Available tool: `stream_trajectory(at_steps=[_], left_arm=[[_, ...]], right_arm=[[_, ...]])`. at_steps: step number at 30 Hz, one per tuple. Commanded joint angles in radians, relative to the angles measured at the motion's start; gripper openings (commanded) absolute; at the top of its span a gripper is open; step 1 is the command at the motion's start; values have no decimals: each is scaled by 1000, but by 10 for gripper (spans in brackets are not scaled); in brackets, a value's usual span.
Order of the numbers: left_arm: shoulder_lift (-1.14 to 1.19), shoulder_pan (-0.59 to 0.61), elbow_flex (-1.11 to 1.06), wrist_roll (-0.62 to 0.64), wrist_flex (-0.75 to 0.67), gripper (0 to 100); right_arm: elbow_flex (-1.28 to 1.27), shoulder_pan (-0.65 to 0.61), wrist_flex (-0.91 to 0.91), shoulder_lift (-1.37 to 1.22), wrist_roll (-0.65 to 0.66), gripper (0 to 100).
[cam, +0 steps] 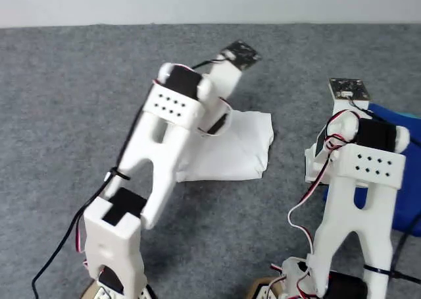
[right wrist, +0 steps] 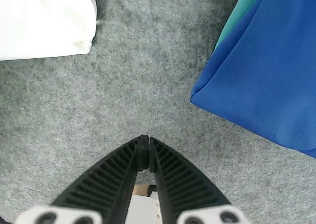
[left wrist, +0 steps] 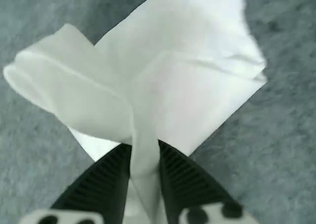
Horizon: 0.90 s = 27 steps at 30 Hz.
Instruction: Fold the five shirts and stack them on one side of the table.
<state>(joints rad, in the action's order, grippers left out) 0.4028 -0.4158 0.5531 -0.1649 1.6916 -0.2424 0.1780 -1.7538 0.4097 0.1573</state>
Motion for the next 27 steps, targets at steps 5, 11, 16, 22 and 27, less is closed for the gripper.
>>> stream_trajectory(at_steps=[5,11,16,22,27], left_arm=[[-6,-89,10,8,-115,13],[107,-132,18,8,-183,14],[184,-144,131,26,-184,42],[272,-144,325,143,-118,265],[315,-120,478,143,-20,236]], right_arm=[[6,5,-31,31,3,9],[5,10,-31,31,3,9],[5,12,-21,31,3,9],[5,12,-7,31,3,9],[5,12,-7,31,5,9]])
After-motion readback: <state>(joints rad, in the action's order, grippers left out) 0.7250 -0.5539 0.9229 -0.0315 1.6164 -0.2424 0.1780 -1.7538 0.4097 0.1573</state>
